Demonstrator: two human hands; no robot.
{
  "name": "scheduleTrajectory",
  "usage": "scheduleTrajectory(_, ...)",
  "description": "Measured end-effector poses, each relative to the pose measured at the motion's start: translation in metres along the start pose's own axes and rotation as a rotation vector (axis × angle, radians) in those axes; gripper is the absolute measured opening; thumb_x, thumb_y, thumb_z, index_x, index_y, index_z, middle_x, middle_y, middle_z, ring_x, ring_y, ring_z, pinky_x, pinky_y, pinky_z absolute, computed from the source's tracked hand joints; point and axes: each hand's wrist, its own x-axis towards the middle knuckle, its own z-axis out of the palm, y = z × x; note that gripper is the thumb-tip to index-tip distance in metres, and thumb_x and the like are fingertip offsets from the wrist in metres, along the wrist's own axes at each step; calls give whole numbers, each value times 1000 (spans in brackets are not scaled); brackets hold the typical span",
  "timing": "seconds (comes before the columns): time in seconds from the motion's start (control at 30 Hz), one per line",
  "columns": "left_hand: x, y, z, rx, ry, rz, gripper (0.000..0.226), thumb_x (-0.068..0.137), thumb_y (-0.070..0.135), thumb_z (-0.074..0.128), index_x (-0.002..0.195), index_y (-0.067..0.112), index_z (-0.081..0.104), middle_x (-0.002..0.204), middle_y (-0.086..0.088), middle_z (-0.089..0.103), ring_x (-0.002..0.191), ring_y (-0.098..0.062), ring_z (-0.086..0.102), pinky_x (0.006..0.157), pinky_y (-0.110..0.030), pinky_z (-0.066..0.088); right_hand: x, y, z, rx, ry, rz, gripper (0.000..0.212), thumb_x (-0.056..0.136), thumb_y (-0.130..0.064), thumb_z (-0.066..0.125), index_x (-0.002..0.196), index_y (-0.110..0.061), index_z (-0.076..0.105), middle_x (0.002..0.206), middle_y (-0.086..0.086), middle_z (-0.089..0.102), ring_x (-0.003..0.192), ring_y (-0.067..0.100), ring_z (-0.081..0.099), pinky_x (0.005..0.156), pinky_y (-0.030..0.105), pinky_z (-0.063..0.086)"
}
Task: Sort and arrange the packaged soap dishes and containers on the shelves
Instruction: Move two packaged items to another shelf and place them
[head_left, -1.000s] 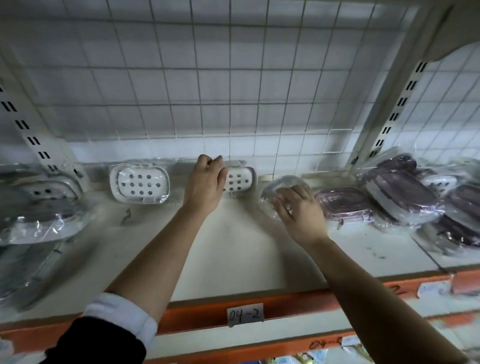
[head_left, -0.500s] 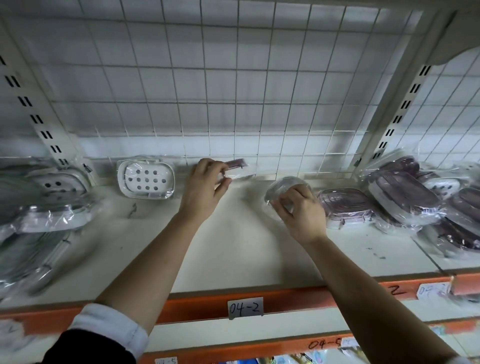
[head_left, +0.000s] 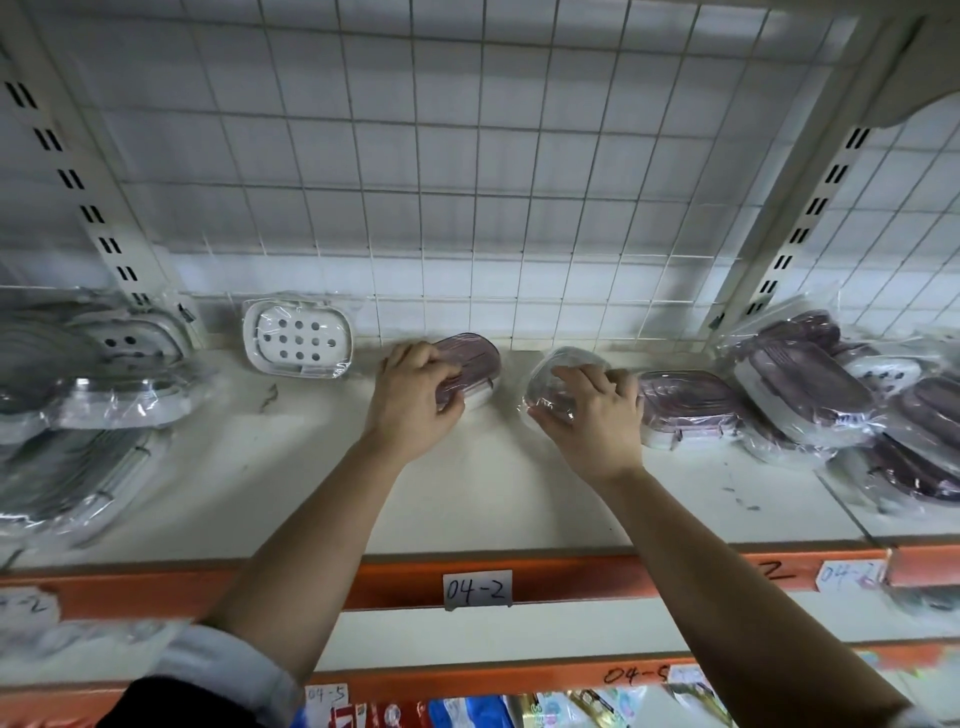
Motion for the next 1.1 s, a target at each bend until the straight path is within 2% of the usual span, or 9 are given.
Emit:
scheduleTrajectory(0.13, -1, -2, -4, -66, -50, -48, 26, 79, 16, 76, 103, 7, 74, 101, -13, 60, 100, -36, 54, 87, -47, 48, -5, 1, -1, 42, 15, -48, 30, 79, -34, 77, 100, -14, 72, 105, 3, 65, 97, 41, 53, 92, 38, 35)
scheduleTrajectory(0.33, -9, 0, -10, 6, -50, -31, 42, 76, 38, 79, 111, 14, 72, 101, -10, 57, 100, -33, 52, 83, -46, 47, -18, -10, 0, 13, 20, 16, 44, 74, -49, 77, 87, -10, 61, 106, 9, 58, 105, 37, 48, 91, 37, 30)
scheduleTrajectory(0.5, -17, -6, -17, 35, -75, 18, 48, 74, 43, 78, 110, 12, 71, 105, -7, 57, 103, -32, 51, 87, -44, 44, -30, -16, 2, -49, 13, 127, 51, 77, -52, 68, 112, -16, 59, 123, 8, 54, 120, 40, 43, 103, 44, 30)
scheduleTrajectory(0.6, -24, -10, -17, -40, -113, -10, 48, 76, 41, 78, 114, 14, 68, 125, -7, 56, 118, -32, 46, 99, -40, 39, -36, -18, -7, -18, -36, 162, 48, 77, -51, 68, 113, -22, 57, 126, 1, 50, 117, 39, 45, 98, 44, 38)
scheduleTrajectory(0.67, -26, -11, -18, -136, -173, -5, 50, 80, 36, 77, 120, 11, 64, 130, -9, 54, 120, -32, 50, 102, -34, 38, -42, -19, -12, 28, -49, 132, 44, 77, -44, 70, 112, -20, 58, 125, 2, 51, 113, 38, 46, 91, 42, 43)
scheduleTrajectory(0.77, -28, -9, -23, -133, -213, 23, 52, 81, 38, 75, 125, 12, 61, 131, -7, 56, 118, -30, 54, 99, -32, 40, -54, -17, -22, 76, 5, 102, 41, 75, -35, 73, 110, -18, 61, 123, 3, 54, 110, 35, 48, 83, 40, 47)
scheduleTrajectory(0.93, -40, 7, -29, -94, -166, 58, 64, 83, 48, 71, 132, 9, 58, 133, -9, 60, 117, -30, 58, 97, -38, 49, -71, -9, -44, 58, 101, 51, 42, 74, -32, 70, 111, -16, 62, 119, 2, 58, 108, 34, 51, 72, 39, 50)
scheduleTrajectory(1.0, -48, 22, -33, -66, -126, 63, 71, 82, 58, 61, 131, 6, 60, 135, -11, 59, 119, -30, 59, 97, -41, 51, -81, -1, -55, 73, 146, 50, 40, 76, -33, 69, 111, -16, 64, 119, 1, 60, 105, 34, 54, 72, 38, 51)
scheduleTrajectory(1.1, -57, 49, -35, -53, -50, 128, 74, 78, 61, 49, 121, 3, 67, 127, -13, 64, 109, -31, 65, 88, -44, 56, -98, 13, -76, 104, 193, 51, 41, 78, -38, 63, 114, -17, 64, 124, 0, 58, 106, 31, 56, 78, 37, 51)
